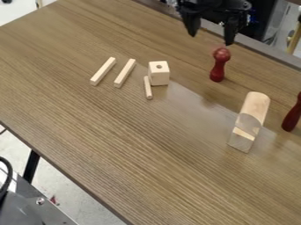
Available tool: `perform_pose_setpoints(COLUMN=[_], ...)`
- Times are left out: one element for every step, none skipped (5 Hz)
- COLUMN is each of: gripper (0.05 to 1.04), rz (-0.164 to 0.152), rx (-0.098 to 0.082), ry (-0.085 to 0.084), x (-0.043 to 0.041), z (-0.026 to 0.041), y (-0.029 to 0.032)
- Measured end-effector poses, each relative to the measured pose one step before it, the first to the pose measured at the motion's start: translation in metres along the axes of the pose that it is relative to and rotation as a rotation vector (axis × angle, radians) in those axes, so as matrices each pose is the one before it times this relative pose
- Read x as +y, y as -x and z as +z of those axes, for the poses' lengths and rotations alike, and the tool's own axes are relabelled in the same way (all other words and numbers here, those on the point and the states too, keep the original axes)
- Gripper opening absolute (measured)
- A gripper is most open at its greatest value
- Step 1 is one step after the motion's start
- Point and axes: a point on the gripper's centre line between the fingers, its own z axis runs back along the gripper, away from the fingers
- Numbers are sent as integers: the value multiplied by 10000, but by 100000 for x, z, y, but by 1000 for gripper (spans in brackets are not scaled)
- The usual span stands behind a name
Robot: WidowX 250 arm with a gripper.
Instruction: Put the pawn on top of the cube with hole in the middle
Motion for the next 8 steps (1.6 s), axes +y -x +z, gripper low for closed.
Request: perform_pose_setpoints(gripper=[996,996,996,996,996,996,996,996], rz=[-140,-173,-294,-478,-629,-369,62,-116], rx=[132,80,53,67,40,-118,85,-83], ry=[180,133,59,-492,-673,-264,72,-8], x=[-314,-200,-277,234,-854,-645,-198,-149], z=[-1842,-1306,-702,-667,-383,74,-296,142], y=[-769,-213,-233,-137,-351,-498,70,-267])
